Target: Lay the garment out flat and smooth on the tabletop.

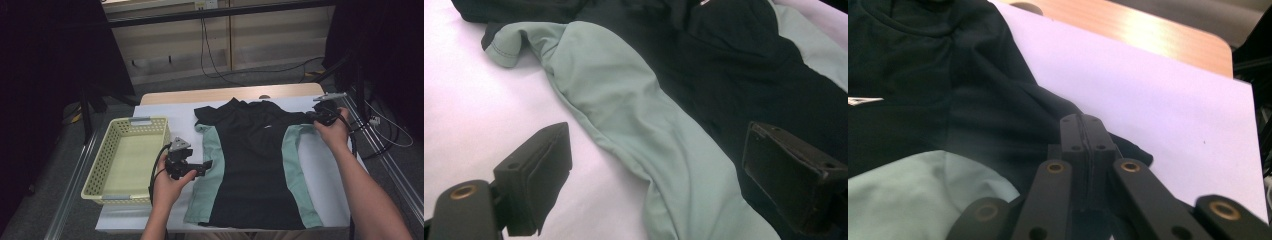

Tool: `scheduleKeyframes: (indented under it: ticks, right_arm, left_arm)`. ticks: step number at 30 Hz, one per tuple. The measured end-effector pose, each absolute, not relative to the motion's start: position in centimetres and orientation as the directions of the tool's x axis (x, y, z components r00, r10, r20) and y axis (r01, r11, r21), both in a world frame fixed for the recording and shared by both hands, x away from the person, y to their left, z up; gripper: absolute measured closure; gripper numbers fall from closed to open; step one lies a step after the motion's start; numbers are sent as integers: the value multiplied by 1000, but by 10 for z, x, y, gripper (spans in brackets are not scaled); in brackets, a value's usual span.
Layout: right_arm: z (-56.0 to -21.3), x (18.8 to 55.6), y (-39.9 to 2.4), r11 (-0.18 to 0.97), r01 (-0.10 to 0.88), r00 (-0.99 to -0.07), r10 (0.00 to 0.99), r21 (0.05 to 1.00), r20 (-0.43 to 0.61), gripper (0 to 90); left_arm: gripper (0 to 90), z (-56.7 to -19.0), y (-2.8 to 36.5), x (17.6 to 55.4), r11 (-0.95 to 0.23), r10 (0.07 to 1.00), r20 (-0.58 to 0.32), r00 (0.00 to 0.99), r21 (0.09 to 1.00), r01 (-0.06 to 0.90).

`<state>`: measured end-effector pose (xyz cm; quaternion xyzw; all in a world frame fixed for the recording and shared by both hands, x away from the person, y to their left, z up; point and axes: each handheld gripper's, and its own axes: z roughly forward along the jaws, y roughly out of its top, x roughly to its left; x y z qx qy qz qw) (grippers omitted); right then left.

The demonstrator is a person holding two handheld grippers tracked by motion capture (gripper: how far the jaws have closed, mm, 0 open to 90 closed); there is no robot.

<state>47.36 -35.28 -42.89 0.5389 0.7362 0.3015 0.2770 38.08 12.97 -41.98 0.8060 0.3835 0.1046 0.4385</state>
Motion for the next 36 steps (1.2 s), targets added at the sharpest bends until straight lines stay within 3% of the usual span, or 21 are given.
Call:
scheduleKeyframes:
  ticks: [3, 5, 9, 16, 23, 29, 33, 36]
  right_arm:
    - [-428, 475, -358, 204, 613, -246, 967, 763, -62, 889]
    - [-427, 474, -359, 210, 607, -227, 970, 766, -86, 825]
    - [-424, 468, -364, 159, 621, -205, 978, 767, -36, 780]
    - [-416, 445, -361, 160, 589, -238, 971, 792, -19, 658]
    - [-416, 418, -355, 178, 588, -275, 961, 789, -11, 656]
    - [-419, 400, -347, 212, 596, -328, 945, 775, -5, 782]
    - [-436, 401, -343, 241, 633, -333, 943, 736, -22, 778]
    - [-447, 407, -343, 243, 646, -307, 951, 724, -45, 706]
  left_arm:
    - [126, -419, 129, 380, -324, 710, -164, 685, 787, 524]
    - [126, -418, 129, 380, -323, 709, -164, 686, 789, 522]
    - [126, -419, 129, 380, -326, 703, -170, 691, 786, 525]
    - [125, -418, 128, 379, -324, 700, -167, 694, 792, 518]
    - [125, -415, 126, 377, -328, 693, -163, 702, 796, 508]
    - [125, -412, 126, 375, -327, 690, -159, 706, 802, 500]
    - [125, -411, 126, 374, -327, 690, -156, 707, 804, 497]
    - [125, -411, 127, 375, -323, 690, -159, 706, 805, 497]
